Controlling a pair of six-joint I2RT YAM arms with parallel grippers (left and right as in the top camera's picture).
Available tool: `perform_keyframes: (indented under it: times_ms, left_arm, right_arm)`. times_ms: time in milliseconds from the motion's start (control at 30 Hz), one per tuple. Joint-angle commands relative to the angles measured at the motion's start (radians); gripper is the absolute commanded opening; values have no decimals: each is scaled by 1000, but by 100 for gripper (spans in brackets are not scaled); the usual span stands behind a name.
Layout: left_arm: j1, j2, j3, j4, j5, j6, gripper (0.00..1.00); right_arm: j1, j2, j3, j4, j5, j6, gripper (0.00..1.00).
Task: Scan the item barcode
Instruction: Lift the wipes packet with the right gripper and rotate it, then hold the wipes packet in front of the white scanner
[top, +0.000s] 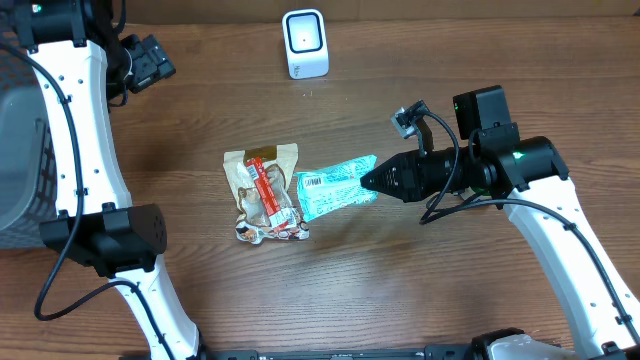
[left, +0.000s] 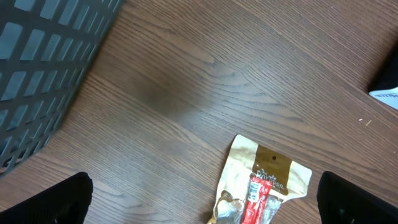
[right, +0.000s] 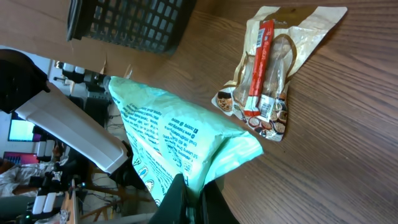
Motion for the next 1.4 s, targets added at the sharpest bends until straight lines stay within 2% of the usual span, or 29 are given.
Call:
perform_keyframes:
  times_ms: [0,233,400,533,767,900,1000,1167,1367]
  left_arm:
    - [-7,-3,-4,-2,0,18,100]
    - [-7,-3,-4,-2,1,18,100]
    - [-7,-3,-4,-2,0,18,100]
    - [-7,-3,-4,-2,0,18,100]
    - [-7,-3,-4,-2,0,18,100]
    - [-7,-3,-4,-2,1,18,100]
    - [-7,-3,-4,-2,0,18,100]
    - [-7,-3,-4,-2,0,18,100]
    - [-7,-3,-4,-3,0,18,100]
  right_arm:
    - [14,11,15,9,-20,-9,4]
    - [54,121,13,18,71,0,4]
    - [64,177,44,55,347,83,4]
    - [65,178,225,-23,404,101,3]
    - [72,203,640,-135,703,94,3]
    - [93,239,779,-63,859,-36,3]
    - [119,248,779,70,938,-175,3]
    - [184,312,779,243,1123,-301,3]
    - [247,470,779,428,1231,-486,4]
